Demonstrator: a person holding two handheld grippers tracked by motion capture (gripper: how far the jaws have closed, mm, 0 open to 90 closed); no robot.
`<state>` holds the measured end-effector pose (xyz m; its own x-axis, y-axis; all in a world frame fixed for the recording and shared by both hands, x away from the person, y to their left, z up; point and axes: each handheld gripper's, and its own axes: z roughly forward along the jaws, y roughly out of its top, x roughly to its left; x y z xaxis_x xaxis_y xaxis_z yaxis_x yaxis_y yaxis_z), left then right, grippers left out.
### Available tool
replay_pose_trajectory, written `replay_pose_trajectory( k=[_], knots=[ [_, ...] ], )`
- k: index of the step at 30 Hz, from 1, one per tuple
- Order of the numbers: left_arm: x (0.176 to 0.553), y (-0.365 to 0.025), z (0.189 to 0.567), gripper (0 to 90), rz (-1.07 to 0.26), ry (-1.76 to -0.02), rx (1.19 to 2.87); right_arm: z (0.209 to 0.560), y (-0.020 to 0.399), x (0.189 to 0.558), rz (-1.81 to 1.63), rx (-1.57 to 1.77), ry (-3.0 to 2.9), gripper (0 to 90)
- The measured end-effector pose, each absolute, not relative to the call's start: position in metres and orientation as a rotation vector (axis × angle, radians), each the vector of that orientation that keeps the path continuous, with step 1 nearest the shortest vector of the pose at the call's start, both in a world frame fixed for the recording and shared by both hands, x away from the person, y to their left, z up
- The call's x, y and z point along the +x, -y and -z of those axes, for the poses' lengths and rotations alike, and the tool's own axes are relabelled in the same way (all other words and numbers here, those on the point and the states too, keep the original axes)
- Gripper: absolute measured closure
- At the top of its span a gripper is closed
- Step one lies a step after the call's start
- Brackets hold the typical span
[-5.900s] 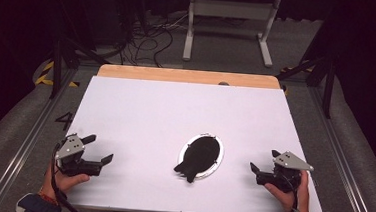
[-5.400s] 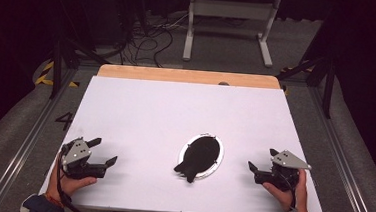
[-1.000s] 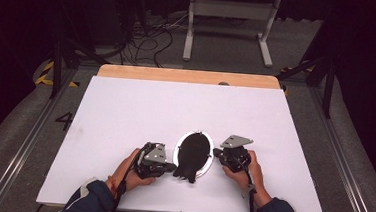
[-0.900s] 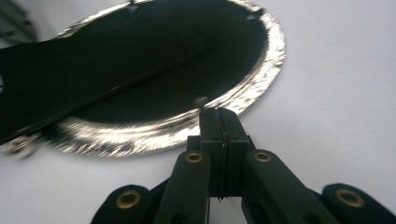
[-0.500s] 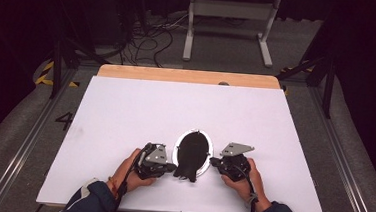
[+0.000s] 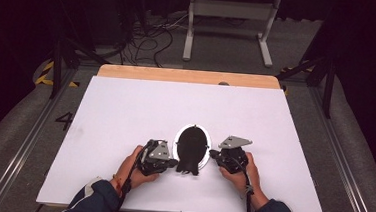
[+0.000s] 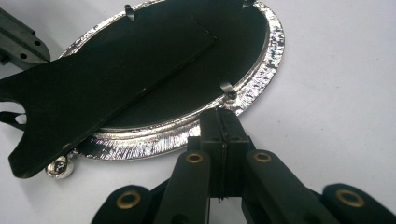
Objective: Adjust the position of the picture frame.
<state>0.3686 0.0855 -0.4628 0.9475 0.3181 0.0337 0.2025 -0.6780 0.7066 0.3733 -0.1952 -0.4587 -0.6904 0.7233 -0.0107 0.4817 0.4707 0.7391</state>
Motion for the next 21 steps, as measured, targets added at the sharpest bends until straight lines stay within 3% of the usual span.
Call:
replay_pose_trajectory(
  k=[21],
  knots=[
    [0.3723,-0.0849,0.4635,90.0,-0.203,-0.382,2.323,0.4593,0.1941,0.3795,-1.047,1.015,-2.385,89.8]
  ],
)
